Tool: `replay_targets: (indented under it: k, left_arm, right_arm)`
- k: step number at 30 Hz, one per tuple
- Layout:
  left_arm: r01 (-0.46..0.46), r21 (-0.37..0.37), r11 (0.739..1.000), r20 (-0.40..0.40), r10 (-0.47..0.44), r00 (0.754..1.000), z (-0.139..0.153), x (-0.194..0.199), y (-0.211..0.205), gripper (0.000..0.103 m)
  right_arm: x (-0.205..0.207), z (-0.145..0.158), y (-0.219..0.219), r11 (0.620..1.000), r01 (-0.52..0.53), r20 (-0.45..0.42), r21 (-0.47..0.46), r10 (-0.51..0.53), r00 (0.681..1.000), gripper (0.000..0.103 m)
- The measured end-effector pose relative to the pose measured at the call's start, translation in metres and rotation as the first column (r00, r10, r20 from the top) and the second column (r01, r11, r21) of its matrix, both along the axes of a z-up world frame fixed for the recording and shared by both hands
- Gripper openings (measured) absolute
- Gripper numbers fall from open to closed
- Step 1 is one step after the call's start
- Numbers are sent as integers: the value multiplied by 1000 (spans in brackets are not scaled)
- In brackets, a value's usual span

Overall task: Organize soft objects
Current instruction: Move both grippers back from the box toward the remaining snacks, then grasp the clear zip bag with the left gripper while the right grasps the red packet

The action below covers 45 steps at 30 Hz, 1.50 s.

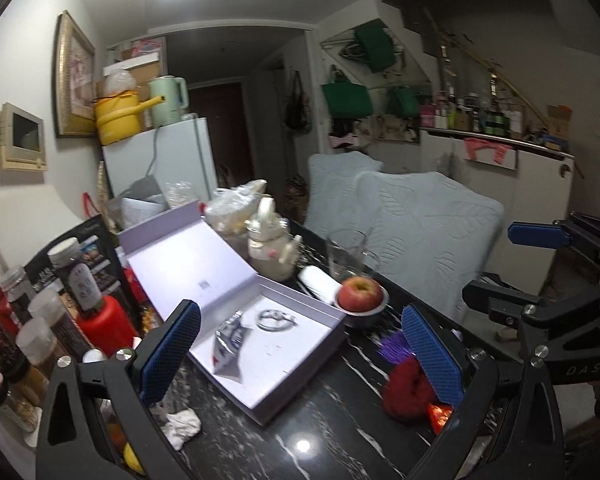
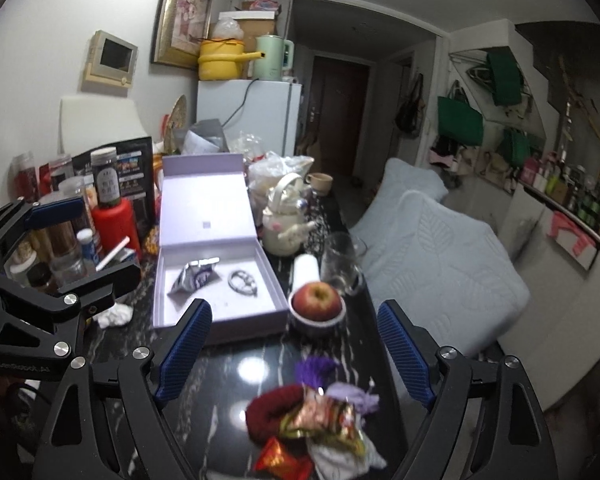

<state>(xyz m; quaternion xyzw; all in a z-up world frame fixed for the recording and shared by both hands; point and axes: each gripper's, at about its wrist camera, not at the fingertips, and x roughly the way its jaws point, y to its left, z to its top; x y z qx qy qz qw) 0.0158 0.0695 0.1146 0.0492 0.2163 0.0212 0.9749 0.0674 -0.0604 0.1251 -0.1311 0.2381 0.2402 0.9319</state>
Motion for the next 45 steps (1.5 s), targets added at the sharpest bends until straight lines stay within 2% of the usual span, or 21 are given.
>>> replay_targets:
  k: [11,16,26,34,39,45]
  left_arm:
    - [94,-25,995,-46,-95,994,-27,-22,-21,102]
    - [138,-63,988,-95,-143,985,-42,-27,-27,102]
    - [165,-126,978,-165,-185,969,-75,-31,-34,102]
    - [228,-143,963,-241,-257,936,-107,-30,-56,102]
    - [268,-176,947,-298,-310,903,-128,-28,-67,102]
    - [300,-229,926,-347,-366,864,-151,-22,-80,102]
  right_arm:
    - [-39,-31,-36,993,112,-8,-37,-112,994,88]
    - [-51,-45,-51,986,161,-36,-41,-162,986,88]
    - [-67,-77,-76,970,241,-103,-19,-242,965,88]
    - [-74,-102,-86,961,273,-136,-39,-276,952,88]
    - [-75,-120,-100,957,291,-200,-2,-285,937,88]
    - [-72,-141,-115,947,321,-256,-2,-311,915,88]
